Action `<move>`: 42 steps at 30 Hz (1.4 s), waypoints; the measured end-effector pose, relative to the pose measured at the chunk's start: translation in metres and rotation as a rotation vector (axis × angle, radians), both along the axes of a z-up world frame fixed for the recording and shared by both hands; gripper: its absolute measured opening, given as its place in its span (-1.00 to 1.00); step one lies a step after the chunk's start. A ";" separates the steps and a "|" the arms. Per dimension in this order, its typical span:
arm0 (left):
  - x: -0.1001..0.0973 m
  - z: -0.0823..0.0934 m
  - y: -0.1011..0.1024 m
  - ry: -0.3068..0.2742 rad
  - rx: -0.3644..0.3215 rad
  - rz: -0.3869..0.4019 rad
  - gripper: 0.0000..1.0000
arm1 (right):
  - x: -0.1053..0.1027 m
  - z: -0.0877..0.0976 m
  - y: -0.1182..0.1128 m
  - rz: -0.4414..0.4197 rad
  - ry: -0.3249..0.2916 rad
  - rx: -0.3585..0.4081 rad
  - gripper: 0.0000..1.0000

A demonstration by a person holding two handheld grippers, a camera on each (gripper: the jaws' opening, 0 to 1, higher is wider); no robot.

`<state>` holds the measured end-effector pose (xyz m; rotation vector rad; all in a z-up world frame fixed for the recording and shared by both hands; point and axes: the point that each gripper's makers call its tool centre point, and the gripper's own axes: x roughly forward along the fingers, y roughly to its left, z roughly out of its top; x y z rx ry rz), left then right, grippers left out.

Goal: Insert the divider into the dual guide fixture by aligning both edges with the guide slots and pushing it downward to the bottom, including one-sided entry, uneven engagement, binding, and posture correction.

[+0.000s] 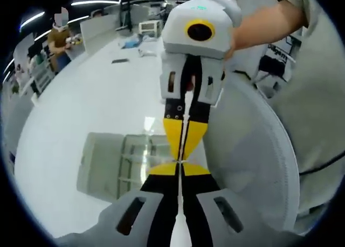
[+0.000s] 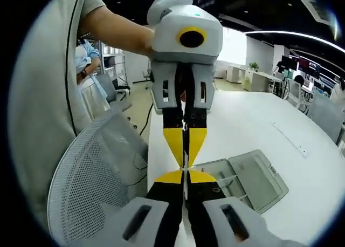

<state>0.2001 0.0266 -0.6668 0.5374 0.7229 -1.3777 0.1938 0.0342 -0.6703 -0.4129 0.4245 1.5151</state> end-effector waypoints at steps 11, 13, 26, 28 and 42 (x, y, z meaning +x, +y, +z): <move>0.000 0.002 0.002 0.048 -0.007 0.030 -1.00 | -0.001 0.002 0.002 -0.017 0.061 0.052 -1.00; 0.000 0.003 0.002 0.053 -0.008 0.036 -1.00 | -0.001 0.002 0.003 -0.025 0.072 0.064 -1.00; -0.001 0.006 0.002 0.076 -0.008 0.057 -1.00 | -0.004 0.002 0.004 -0.056 0.119 0.120 -1.00; 0.000 0.007 0.001 0.075 -0.015 0.061 -1.00 | -0.004 0.002 0.004 -0.060 0.119 0.126 -1.00; -0.001 0.007 -0.001 0.048 0.020 0.018 -1.00 | -0.001 0.003 0.003 -0.083 0.121 0.102 -1.00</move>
